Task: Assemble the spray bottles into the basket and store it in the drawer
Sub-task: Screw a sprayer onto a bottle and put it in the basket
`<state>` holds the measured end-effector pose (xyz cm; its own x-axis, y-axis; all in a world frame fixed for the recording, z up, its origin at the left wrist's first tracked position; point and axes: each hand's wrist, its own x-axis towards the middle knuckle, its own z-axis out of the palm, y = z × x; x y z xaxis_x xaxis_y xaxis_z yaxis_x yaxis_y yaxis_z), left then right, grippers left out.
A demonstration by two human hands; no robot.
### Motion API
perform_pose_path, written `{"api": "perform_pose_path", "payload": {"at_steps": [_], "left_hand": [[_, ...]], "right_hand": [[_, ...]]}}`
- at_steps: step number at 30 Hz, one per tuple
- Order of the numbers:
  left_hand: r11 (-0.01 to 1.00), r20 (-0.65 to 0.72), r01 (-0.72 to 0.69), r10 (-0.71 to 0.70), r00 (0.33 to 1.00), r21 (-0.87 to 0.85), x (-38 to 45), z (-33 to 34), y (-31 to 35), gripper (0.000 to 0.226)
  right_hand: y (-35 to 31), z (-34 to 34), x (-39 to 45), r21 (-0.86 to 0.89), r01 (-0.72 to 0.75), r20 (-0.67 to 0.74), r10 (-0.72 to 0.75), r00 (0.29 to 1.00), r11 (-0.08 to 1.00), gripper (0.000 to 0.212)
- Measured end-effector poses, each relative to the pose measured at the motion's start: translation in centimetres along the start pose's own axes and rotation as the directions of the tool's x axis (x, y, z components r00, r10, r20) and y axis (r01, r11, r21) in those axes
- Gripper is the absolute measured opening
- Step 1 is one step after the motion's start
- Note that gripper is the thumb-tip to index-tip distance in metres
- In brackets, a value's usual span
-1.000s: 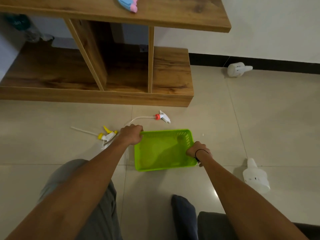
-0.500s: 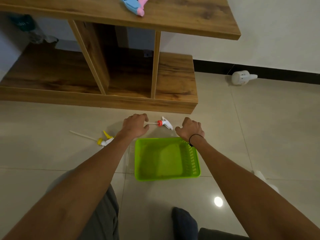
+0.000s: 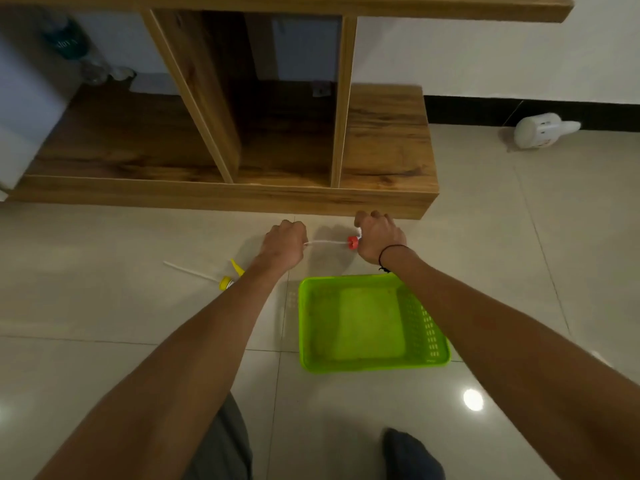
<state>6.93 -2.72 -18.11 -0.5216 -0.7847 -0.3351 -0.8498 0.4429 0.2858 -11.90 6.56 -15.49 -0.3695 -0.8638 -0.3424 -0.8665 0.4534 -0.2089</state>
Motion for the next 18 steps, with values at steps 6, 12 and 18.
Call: {"api": "perform_pose_path", "payload": {"at_steps": [6, 12, 18], "left_hand": [[0.961, 0.147, -0.029, 0.072, 0.987, -0.275, 0.0, -2.9, 2.4, 0.008], [0.822, 0.228, -0.024, 0.186, 0.956, -0.569, -0.3, -3.7, 6.8, 0.019], [0.679, 0.249, -0.048, 0.333, 0.909, -0.733, -1.2, -2.8, 12.6, 0.011]], "right_hand": [[2.0, -6.4, -1.6, -0.182, 0.179, 0.148, -0.153, 0.977, 0.967, 0.041], [5.3, -8.7, -5.1, -0.163, 0.217, 0.173, -0.189, 0.967, 0.962, 0.033], [10.8, -9.7, -8.3, -0.097, 0.071, 0.143, -0.057, 0.988, 0.993, 0.034]]}}
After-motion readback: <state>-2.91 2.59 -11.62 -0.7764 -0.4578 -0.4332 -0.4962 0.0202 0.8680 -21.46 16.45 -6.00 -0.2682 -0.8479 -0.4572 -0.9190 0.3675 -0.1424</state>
